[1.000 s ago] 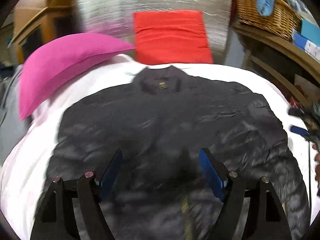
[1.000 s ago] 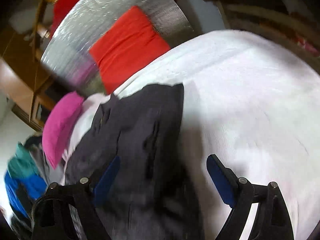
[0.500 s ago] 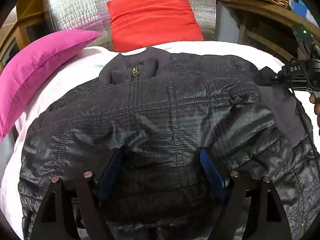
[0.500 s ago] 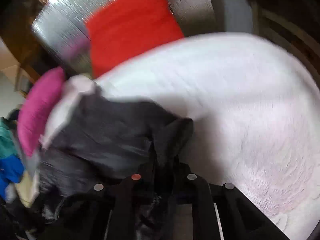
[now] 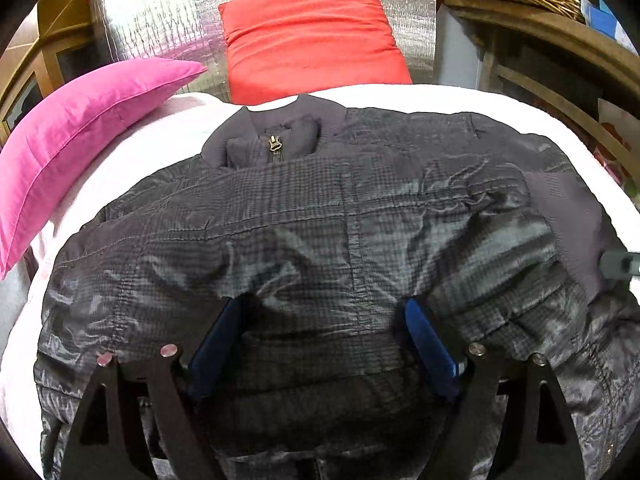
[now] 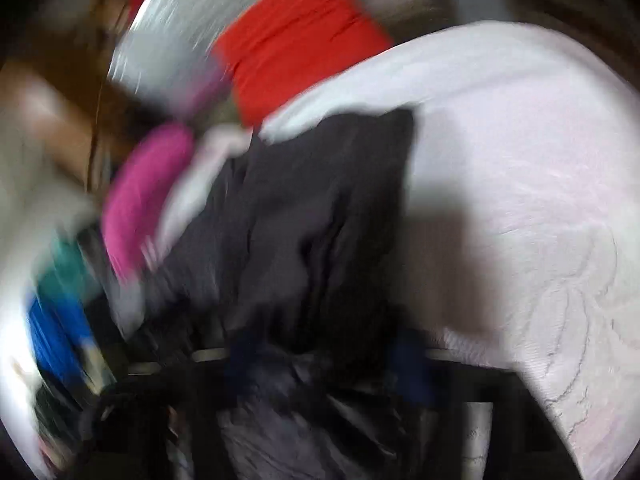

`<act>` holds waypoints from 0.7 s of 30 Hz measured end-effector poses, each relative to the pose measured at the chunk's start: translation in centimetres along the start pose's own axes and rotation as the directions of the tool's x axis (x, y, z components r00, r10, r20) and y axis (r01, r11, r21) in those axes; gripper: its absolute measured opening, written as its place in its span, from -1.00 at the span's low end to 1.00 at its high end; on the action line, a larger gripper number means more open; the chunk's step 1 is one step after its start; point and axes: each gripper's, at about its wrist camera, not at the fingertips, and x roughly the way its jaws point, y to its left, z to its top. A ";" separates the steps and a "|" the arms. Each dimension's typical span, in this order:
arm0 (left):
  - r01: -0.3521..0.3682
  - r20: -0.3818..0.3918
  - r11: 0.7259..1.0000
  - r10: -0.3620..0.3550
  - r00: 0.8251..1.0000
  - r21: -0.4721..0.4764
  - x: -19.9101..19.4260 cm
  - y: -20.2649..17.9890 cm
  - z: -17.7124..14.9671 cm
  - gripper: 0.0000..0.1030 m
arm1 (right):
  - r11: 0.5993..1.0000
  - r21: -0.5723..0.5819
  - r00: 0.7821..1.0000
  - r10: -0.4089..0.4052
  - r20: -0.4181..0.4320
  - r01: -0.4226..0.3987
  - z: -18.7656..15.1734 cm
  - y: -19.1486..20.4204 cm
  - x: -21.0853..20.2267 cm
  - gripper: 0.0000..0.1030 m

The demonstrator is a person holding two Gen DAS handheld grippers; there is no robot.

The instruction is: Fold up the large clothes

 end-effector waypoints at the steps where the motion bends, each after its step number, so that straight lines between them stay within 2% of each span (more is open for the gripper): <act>1: -0.003 -0.002 1.000 0.003 1.000 0.002 0.0 0.0 0.0 0.69 | 1.000 0.030 1.000 -0.001 0.006 0.001 0.4 -0.2 0.0 -0.27; 2: -0.004 -0.003 1.000 0.004 1.000 0.005 -0.1 -0.1 0.1 0.70 | 0.999 0.046 1.000 -0.014 0.016 0.013 0.5 -0.2 -0.2 -0.28; 4: 0.024 -0.016 1.000 -0.024 1.000 -0.001 -0.7 0.5 0.4 0.69 | 0.996 0.003 0.995 -0.094 0.019 0.094 0.5 1.2 -0.7 -0.21; 5: 0.052 -0.029 0.999 -0.052 0.998 -0.018 -1.3 1.2 0.6 0.69 | 0.991 -0.015 0.990 -0.135 0.030 0.136 0.4 2.0 -1.2 0.07; 6: 0.079 -0.032 0.996 -0.080 0.996 -0.039 -1.9 2.0 0.6 0.69 | 0.984 -0.026 0.984 -0.173 0.049 0.175 0.5 2.5 -1.5 0.22; 7: 0.123 -0.018 0.990 -0.125 0.992 -0.072 -3.1 3.3 0.6 0.69 | 0.971 -0.040 0.967 -0.232 0.108 0.237 0.4 3.5 -2.9 0.35; 8: 0.156 0.007 0.982 -0.156 0.988 -0.104 -4.3 5.0 0.4 0.69 | 0.963 -0.046 0.955 -0.256 0.149 0.265 0.2 4.2 -3.9 0.35; 9: 0.170 0.029 0.976 -0.167 0.985 -0.133 -5.3 6.5 0.2 0.69 | 0.962 -0.056 0.950 -0.252 0.184 0.267 0.1 5.3 -4.7 0.35; 12: 0.221 0.099 0.938 -0.201 0.975 -0.267 -7.8 13.5 -0.7 0.69 | 0.972 -0.146 0.966 -0.151 0.212 0.184 0.2 9.8 -5.0 0.35; 14: 0.218 0.127 0.896 -0.182 0.975 -0.386 -8.2 19.5 -1.6 0.69 | 0.958 -0.249 0.976 -0.095 0.194 0.143 0.0 13.9 -3.6 0.35; 16: 0.195 0.111 0.837 -0.160 0.981 -0.512 -7.0 24.8 -2.5 0.69 | 0.941 -0.327 0.989 -0.039 0.144 0.085 -0.2 17.4 -1.1 0.35; 17: 0.195 0.101 0.792 -0.167 0.981 -0.578 -6.0 27.3 -3.0 0.69 | 0.935 -0.348 0.991 -0.032 0.129 0.076 -0.3 18.2 -0.2 0.35; 18: 0.208 0.091 0.737 -0.197 0.976 -0.644 -4.6 29.9 -3.4 0.66 | 0.923 -0.378 0.993 -0.036 0.109 0.075 -0.4 19.5 1.6 0.35; 20: 0.211 0.072 0.691 -0.226 0.972 -0.691 -2.7 32.2 -3.5 0.66 | 0.914 -0.396 0.995 -0.058 0.076 0.083 -0.6 20.2 4.6 0.35; 21: 0.222 0.069 0.681 -0.244 0.967 -0.698 -1.6 33.0 -3.0 0.66 | 0.913 -0.401 0.997 -0.067 0.049 0.081 -0.6 20.3 6.3 0.35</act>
